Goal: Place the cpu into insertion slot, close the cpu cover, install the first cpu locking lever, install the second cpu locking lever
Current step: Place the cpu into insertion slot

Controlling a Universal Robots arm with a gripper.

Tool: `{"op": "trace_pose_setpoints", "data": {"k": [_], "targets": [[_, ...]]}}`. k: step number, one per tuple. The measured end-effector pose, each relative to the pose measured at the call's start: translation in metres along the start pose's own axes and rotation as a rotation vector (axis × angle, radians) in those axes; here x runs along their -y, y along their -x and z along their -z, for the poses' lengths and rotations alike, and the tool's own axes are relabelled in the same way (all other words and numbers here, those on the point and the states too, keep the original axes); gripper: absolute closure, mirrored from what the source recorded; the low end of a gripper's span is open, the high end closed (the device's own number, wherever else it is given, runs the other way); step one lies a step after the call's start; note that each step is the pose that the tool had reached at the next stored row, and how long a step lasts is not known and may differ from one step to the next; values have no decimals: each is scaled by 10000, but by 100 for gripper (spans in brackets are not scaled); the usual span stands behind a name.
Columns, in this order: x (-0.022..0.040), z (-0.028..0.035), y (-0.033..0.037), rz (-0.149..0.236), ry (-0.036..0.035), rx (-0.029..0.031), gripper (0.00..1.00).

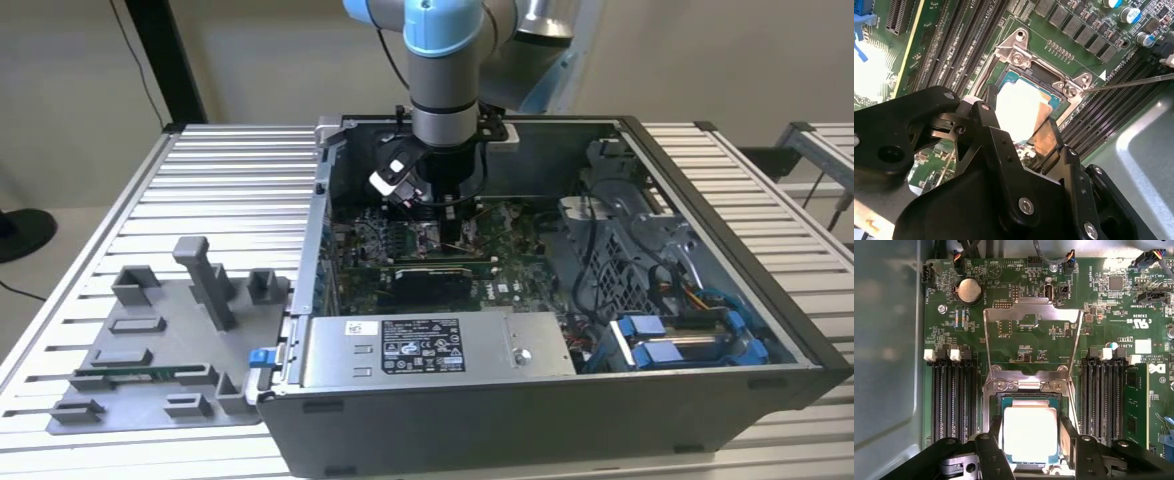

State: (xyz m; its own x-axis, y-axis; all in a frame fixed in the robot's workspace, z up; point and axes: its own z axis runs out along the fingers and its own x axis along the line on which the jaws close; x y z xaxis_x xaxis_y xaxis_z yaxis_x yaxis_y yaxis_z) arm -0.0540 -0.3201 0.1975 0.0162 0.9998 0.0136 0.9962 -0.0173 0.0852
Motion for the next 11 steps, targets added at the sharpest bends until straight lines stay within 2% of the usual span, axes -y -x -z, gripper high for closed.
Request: {"op": "trace_pose_setpoints", "data": {"k": [11], "targets": [[1,-6,-18,-52,2,3,100]]}}
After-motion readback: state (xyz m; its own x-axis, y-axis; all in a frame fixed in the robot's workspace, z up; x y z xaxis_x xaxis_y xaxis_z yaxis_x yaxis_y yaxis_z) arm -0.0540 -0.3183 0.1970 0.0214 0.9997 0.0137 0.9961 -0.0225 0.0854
